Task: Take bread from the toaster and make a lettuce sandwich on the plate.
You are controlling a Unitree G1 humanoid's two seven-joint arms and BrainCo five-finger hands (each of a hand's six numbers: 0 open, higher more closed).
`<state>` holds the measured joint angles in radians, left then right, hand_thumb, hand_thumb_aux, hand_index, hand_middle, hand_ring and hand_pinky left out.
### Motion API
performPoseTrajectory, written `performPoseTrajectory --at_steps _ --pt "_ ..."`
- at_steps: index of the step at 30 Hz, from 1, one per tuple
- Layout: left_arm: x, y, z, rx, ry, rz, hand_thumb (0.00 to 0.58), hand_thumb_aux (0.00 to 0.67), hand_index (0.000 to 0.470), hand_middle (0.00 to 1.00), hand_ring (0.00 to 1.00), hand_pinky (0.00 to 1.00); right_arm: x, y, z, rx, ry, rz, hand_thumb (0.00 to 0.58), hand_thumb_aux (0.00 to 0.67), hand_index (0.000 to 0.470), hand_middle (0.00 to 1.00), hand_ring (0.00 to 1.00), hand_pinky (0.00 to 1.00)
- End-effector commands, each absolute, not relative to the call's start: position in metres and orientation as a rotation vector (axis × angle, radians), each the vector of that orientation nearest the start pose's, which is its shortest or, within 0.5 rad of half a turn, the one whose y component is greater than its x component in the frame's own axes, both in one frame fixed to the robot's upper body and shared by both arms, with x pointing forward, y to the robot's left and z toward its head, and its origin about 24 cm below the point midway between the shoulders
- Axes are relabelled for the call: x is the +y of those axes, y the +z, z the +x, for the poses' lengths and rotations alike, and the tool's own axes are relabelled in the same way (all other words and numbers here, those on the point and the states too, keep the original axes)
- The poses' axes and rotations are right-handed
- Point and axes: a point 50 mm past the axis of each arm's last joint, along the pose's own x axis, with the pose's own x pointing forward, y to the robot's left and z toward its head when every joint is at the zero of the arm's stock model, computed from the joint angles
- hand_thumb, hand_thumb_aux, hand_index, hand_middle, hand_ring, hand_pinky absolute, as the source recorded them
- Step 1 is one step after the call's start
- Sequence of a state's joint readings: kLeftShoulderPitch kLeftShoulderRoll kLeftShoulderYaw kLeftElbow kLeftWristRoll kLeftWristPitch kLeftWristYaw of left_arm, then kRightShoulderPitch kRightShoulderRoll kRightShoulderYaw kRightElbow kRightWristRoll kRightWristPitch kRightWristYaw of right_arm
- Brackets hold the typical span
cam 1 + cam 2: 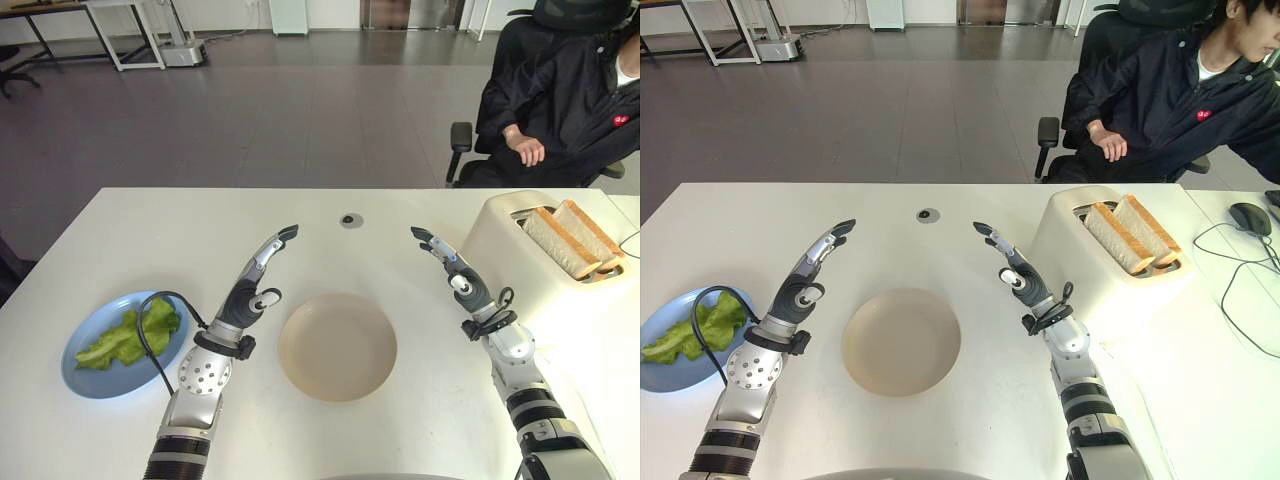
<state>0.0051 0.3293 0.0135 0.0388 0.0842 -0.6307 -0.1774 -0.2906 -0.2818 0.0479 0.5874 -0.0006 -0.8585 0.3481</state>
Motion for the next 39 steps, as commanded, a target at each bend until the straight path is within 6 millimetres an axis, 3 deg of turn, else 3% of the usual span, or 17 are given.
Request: performPoseTrajectory --at_steps 1,13,15,16,18,21,23,24,27,31,33,35,36,37,38,39 --pt "0.19 0.09 0.236 -0.517 -0.278 0.455 0.0 0.0 0.0 0.0 0.0 0.0 -0.17 0.068 0.285 -0.507 0.462 -0.375 0.0 0.0 0.0 0.0 0.0 0.0" --pt "0.189 0.09 0.236 -0.516 -0.282 0.457 0.0 0.0 0.0 0.0 0.0 0.0 -0.17 0.069 0.285 -0.509 0.463 -0.376 0.0 0.0 0.0 0.0 0.0 0.0" --pt "0.188 0.09 0.235 -0.517 -0.285 0.457 0.0 0.0 0.0 0.0 0.0 0.0 -0.17 0.077 0.28 -0.554 0.478 -0.394 0.0 0.0 0.0 0.0 0.0 0.0" --pt "0.187 0.09 0.235 -0.518 -0.286 0.457 0.0 0.0 0.0 0.0 0.0 0.0 -0.172 0.089 0.275 -0.62 0.473 -0.427 0.0 0.0 0.0 0.0 0.0 0.0" --pt "0.187 0.088 0.234 -0.513 -0.286 0.457 0.0 0.0 0.0 0.0 0.0 0.0 -0.193 0.148 0.262 -0.827 0.372 -0.514 0.0 0.0 0.0 0.0 0.0 0.0" --pt "0.184 0.086 0.23 -0.507 -0.286 0.457 0.0 0.0 0.0 0.0 0.0 0.0 -0.264 0.226 0.246 -0.878 0.028 -0.653 0.0 0.0 0.0 0.0 0.0 0.0" --pt "0.182 0.085 0.23 -0.504 -0.291 0.455 0.0 0.0 0.0 0.0 0.0 0.0 -0.297 0.25 0.232 -0.8 -0.121 -0.741 0.0 0.0 0.0 0.0 0.0 0.0" --pt "0.182 0.084 0.229 -0.501 -0.29 0.455 0.0 0.0 0.0 0.0 0.0 0.0 -0.308 0.252 0.229 -0.717 -0.154 -0.803 0.0 0.0 0.0 0.0 0.0 0.0" --pt "0.181 0.083 0.226 -0.494 -0.284 0.458 0.0 0.0 0.0 0.0 0.0 0.0 -0.33 0.236 0.231 -0.436 -0.185 -0.992 0.0 0.0 0.0 0.0 0.0 0.0" --pt "0.181 0.083 0.223 -0.492 -0.274 0.468 0.0 0.0 0.0 0.0 0.0 0.0 -0.348 0.186 0.241 -0.063 -0.114 -1.196 0.0 0.0 0.0 0.0 0.0 0.0" --pt "0.182 0.083 0.222 -0.49 -0.267 0.475 0.0 0.0 0.0 0.0 0.0 0.0 -0.344 0.166 0.245 0.022 -0.041 -1.201 0.108 0.066 0.046 0.0 0.0 0.0" --pt "0.183 0.082 0.221 -0.489 -0.262 0.478 0.0 0.0 0.0 0.0 0.0 0.0 -0.343 0.156 0.248 0.071 -0.006 -1.202 0.148 0.092 0.065 0.0 0.0 0.0" --pt "0.183 0.082 0.22 -0.489 -0.259 0.48 0.0 0.0 0.0 0.0 0.0 0.0 -0.345 0.153 0.249 0.088 -0.004 -1.199 0.288 0.194 0.136 0.0 0.0 0.0" --pt "0.183 0.082 0.22 -0.489 -0.258 0.482 0.0 0.0 0.0 0.0 0.0 0.0 -0.346 0.151 0.251 0.1 -0.007 -1.196 0.368 0.265 0.186 0.0 0.0 0.0" --pt "0.184 0.082 0.22 -0.488 -0.253 0.484 0.0 0.0 0.0 0.0 0.0 0.0 -0.348 0.15 0.253 0.105 -0.016 -1.193 0.436 0.336 0.236 0.0 0.0 0.0" --pt "0.184 0.082 0.219 -0.488 -0.25 0.486 0.0 0.0 0.0 0.0 0.0 0.0 -0.349 0.15 0.255 0.105 -0.027 -1.191 0.441 0.342 0.24 0.0 0.0 0.0"
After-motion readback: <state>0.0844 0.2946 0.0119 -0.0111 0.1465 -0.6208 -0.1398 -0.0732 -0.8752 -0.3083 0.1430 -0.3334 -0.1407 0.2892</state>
